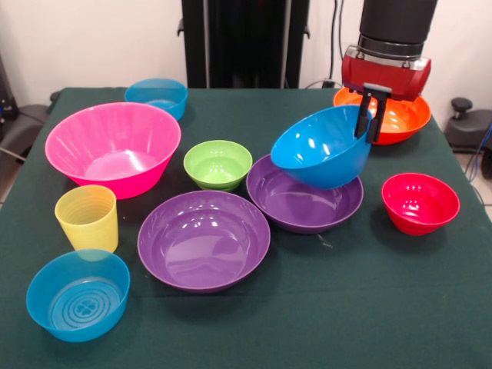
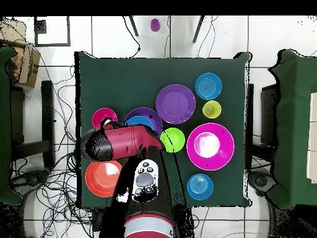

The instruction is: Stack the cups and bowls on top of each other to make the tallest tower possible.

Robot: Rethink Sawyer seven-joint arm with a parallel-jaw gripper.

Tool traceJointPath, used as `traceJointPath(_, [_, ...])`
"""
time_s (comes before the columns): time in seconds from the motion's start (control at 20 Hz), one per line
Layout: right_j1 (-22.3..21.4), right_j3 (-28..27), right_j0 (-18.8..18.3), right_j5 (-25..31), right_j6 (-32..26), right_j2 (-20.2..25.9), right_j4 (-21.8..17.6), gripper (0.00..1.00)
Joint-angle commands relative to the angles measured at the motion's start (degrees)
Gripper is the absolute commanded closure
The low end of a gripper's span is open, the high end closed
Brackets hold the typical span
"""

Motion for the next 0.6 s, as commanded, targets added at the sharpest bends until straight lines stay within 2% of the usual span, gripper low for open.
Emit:
traceJointPath(0.05, [1.79, -2.02, 1.01, -2.13, -1.41, 3.20, -4.20, 1.00])
traceJointPath(0.6, [2.34, -3.21, 2.20, -3.97, -0.46, 1.28, -4.98, 1.00])
